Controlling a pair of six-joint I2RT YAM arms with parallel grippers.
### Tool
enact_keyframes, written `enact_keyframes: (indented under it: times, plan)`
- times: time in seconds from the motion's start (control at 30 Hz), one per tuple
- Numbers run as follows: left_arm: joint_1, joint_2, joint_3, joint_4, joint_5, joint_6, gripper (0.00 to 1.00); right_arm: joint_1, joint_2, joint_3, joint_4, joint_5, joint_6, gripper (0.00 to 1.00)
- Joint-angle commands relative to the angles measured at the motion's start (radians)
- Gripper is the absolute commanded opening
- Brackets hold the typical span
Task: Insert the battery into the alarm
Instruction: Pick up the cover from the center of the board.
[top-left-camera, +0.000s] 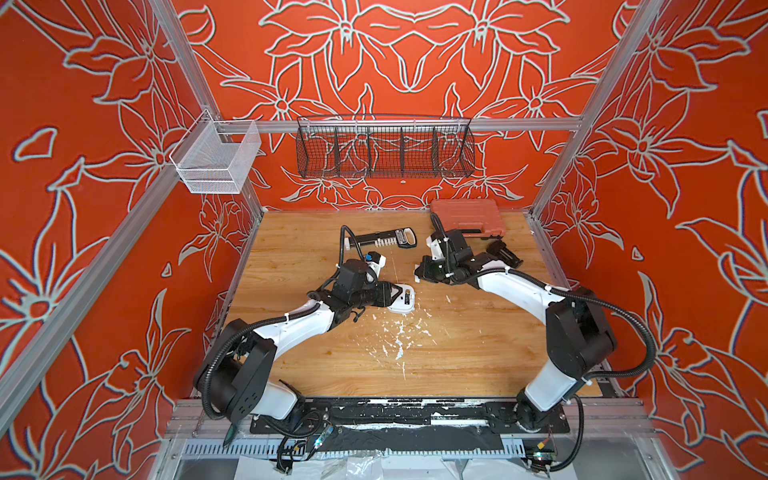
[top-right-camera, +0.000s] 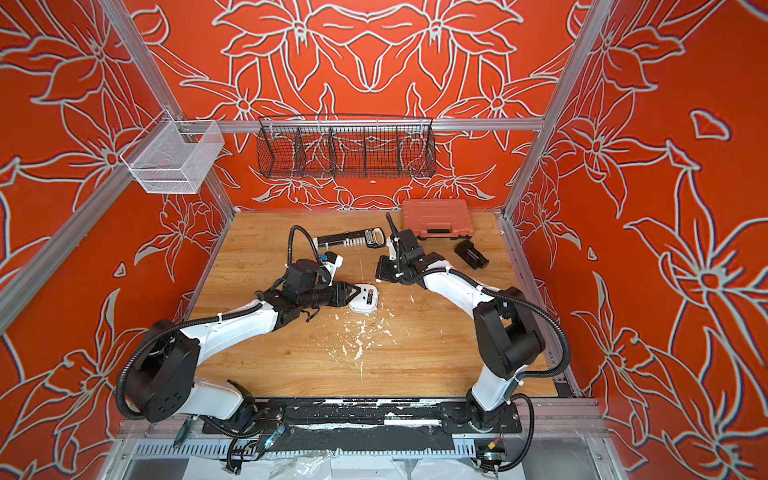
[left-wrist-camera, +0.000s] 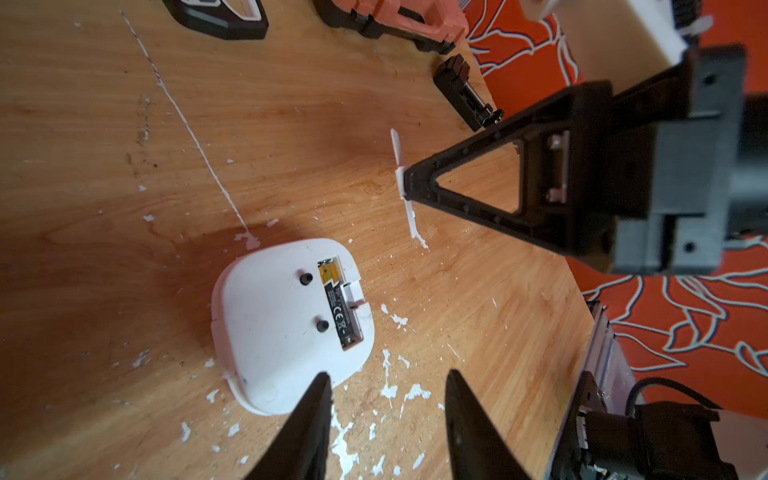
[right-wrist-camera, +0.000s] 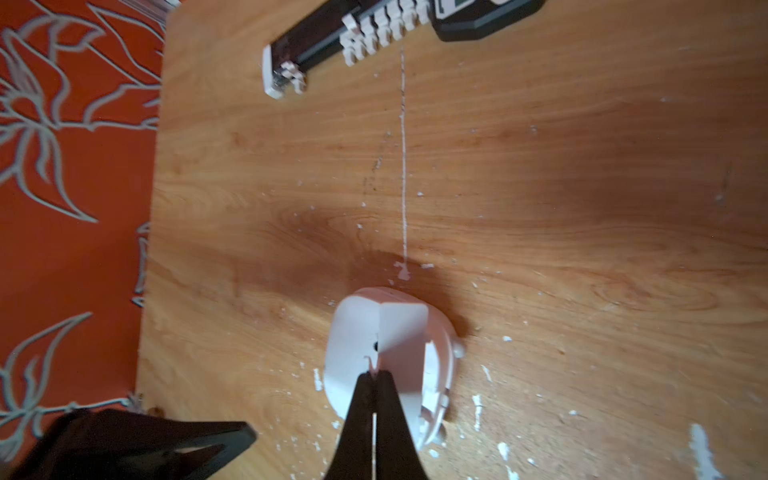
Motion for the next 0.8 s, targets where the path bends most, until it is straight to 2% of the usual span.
enact_keyframes:
  times: [0.0,0.07,0.2,0.5,0.77]
  plan:
    - [-0.019,0.051,0.019,0.178,-0.028,-0.006,0.38,-0.004,-0.032,-0.038,0.151,-0.068,0.131,0.04]
    - [-0.024,0.09,0.039,0.198,-0.025,-0.019,0.37,-0.004,-0.037,-0.048,0.186,-0.09,0.151,0.03]
    - [-0.049,0.14,0.011,0.351,-0.068,-0.022,0.34,-0.001,-0.047,-0.064,0.213,-0.108,0.183,0.04]
    - [-0.074,0.214,0.052,0.407,-0.156,-0.014,0.22,-0.001,-0.086,-0.101,0.276,-0.121,0.243,0.04]
    - [-0.092,0.217,0.046,0.435,-0.173,-0.002,0.14,-0.001,-0.087,-0.12,0.306,-0.122,0.271,0.04]
